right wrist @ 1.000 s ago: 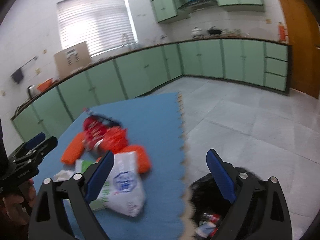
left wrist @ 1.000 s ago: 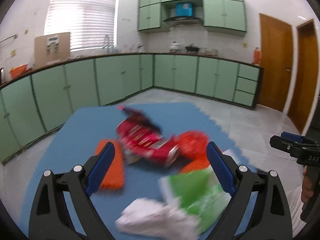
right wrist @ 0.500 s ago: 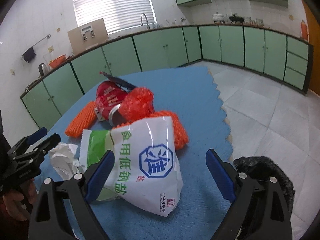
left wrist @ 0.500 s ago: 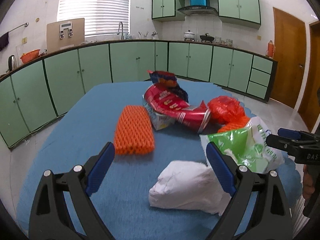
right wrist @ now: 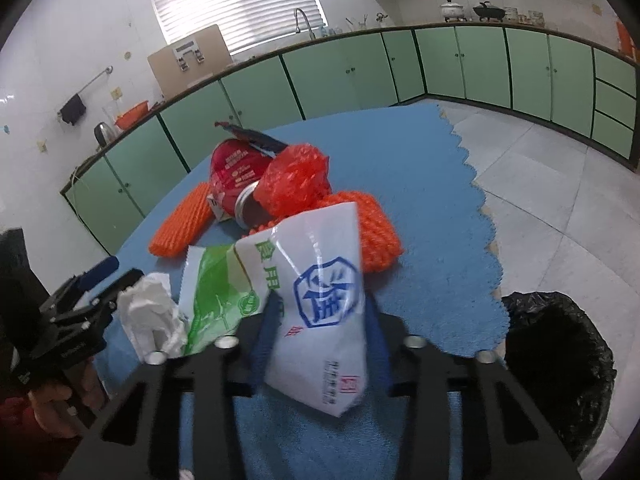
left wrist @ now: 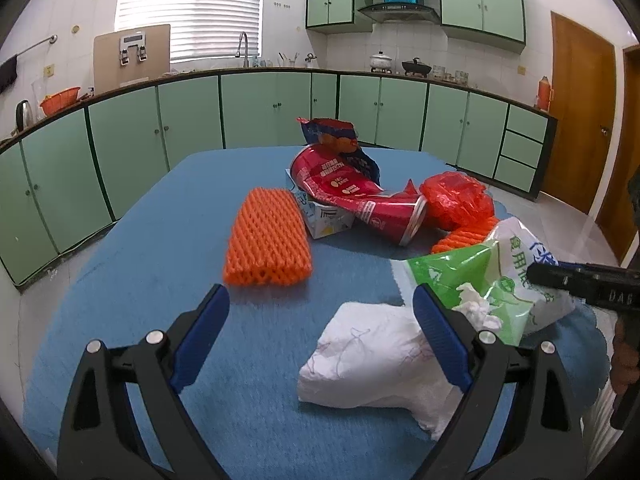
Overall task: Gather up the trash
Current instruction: 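Grasp the white printed plastic bag with the right tool while the left tool grasps the white tissue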
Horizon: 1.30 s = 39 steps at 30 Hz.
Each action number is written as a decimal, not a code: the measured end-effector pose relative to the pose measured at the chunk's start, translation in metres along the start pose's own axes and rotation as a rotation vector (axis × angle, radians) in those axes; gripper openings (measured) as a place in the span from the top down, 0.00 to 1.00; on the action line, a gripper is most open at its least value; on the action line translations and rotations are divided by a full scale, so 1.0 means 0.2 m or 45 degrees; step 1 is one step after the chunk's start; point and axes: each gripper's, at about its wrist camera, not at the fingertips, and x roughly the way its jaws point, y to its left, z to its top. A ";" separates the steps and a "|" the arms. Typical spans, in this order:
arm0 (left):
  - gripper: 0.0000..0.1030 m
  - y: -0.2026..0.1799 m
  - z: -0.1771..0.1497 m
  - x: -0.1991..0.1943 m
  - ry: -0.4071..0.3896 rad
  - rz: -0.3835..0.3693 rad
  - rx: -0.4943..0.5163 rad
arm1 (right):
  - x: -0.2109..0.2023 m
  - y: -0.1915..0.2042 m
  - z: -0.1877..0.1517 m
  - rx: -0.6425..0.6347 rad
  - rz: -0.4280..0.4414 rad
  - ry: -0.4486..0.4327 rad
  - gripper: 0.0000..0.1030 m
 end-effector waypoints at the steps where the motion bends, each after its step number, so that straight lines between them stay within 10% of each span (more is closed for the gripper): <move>1: 0.12 0.00 0.00 0.00 0.003 -0.004 -0.002 | -0.01 0.00 0.01 -0.003 -0.003 -0.005 0.81; 15: 0.13 -0.05 -0.07 -0.01 0.086 -0.115 -0.057 | -0.13 0.06 0.07 -0.099 -0.016 -0.093 0.92; 23: 0.80 -0.08 -0.06 -0.01 0.086 -0.178 -0.040 | -0.13 0.06 0.07 -0.094 -0.018 -0.087 0.92; 39: 0.96 -0.03 0.20 -0.19 -0.149 -0.160 -0.053 | -0.27 0.09 0.19 -0.109 -0.037 -0.194 0.92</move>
